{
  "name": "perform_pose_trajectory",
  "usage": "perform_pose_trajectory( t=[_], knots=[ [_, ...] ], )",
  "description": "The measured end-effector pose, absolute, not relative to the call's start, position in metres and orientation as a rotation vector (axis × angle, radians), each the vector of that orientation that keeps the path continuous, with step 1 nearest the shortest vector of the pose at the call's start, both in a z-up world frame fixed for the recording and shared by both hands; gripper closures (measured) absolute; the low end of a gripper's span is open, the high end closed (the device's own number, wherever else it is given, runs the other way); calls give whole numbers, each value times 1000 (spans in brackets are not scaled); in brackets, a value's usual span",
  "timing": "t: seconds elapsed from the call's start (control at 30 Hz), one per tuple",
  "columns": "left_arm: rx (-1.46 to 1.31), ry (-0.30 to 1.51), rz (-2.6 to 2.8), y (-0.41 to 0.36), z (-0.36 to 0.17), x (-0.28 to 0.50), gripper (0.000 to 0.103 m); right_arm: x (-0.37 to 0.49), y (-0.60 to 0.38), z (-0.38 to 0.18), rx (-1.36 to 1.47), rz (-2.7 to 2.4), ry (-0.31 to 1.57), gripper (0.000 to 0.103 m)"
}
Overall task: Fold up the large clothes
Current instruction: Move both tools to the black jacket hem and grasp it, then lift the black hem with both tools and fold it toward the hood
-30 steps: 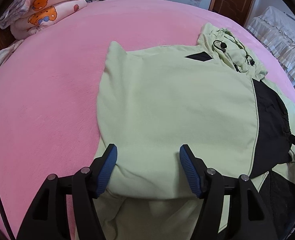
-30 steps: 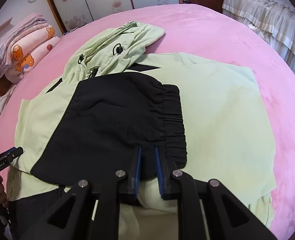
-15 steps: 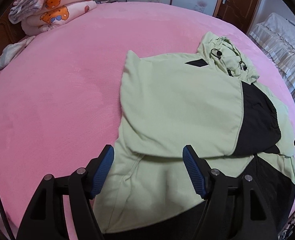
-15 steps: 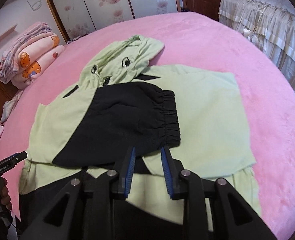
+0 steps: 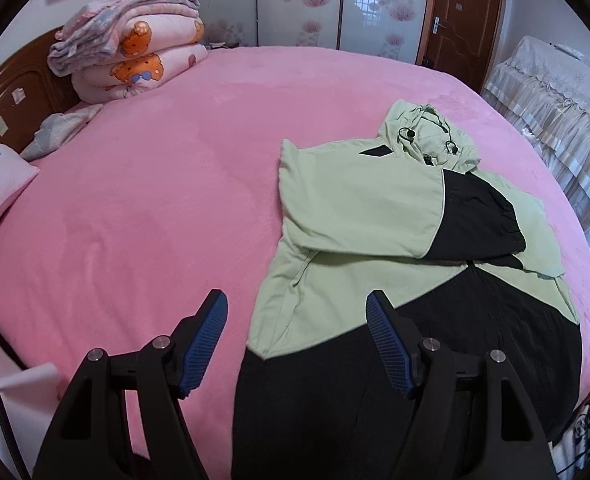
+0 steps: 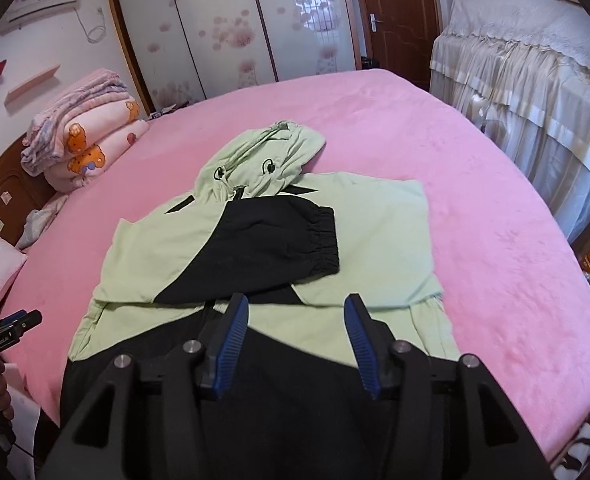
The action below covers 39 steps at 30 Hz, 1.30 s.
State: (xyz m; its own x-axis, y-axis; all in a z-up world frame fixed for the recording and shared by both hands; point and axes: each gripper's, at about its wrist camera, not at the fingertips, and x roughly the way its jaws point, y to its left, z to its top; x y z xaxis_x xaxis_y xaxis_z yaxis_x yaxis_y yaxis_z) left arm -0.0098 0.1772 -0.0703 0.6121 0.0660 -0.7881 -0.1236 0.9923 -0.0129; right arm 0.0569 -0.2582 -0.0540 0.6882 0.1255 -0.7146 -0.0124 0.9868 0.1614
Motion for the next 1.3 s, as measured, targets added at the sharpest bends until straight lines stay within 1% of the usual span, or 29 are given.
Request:
perform_pose_trajectory(
  t=[0.13,0.2,0.27,0.3,0.37,0.43,0.57,0.8,0.9,1.0,1.17,1.3],
  knots=[
    [-46,881,124,180,-63,-44,27,27,-263,-50,134,72,793,53],
    [-36,888,120,181,-65,-58,23,10,-265,-51,100,60,786,53],
    [-34,907,102,185,-71,-72,23,-5,-267,-55,61,48,790,52],
    [-33,919,93,186,-75,-75,23,-12,-268,-58,50,44,794,51],
    [-34,959,73,192,-90,-86,23,-28,-275,-66,32,37,809,39],
    [-55,1016,39,201,-110,-95,23,-44,-286,-75,35,22,822,37],
    [-138,1127,-33,223,-156,-111,23,-71,-310,-101,67,-5,880,37],
    [-175,1219,-97,231,-215,-124,23,-97,-347,-148,122,-68,998,37],
    [-158,1225,-98,229,-225,-124,23,-103,-361,-163,148,-87,1026,37],
    [-164,1235,-89,229,-231,-122,23,-104,-359,-166,108,-83,1016,37],
    [-152,1245,-86,226,-237,-119,22,-95,-351,-177,31,-75,1055,37],
    [-144,1259,-87,223,-240,-113,20,-82,-360,-188,49,-64,1100,37]
  ],
)
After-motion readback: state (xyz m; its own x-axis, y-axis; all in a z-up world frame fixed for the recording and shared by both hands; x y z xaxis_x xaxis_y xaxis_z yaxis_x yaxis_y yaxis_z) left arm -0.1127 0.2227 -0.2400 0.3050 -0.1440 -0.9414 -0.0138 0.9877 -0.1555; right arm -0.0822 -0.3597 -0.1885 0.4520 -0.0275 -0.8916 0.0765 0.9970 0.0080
